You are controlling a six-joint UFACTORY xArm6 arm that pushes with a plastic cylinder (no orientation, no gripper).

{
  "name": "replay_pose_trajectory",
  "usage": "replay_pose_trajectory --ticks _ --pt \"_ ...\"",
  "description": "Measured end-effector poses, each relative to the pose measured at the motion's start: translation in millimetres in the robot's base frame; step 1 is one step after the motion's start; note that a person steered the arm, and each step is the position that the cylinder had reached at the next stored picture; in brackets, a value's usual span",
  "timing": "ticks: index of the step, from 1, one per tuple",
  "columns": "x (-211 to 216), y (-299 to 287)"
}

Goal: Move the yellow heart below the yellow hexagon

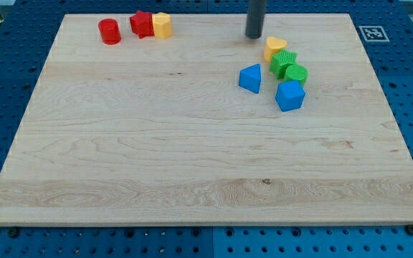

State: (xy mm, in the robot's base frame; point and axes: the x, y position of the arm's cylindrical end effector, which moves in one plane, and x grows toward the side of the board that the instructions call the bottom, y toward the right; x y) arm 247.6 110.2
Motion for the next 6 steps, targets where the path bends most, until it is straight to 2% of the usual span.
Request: replay_pose_trajectory --ticks 1,2,3,4,6 --pt "0 72" --pt "16 110" --pt "47 107" --pt "68 69" --pt "66 -60"
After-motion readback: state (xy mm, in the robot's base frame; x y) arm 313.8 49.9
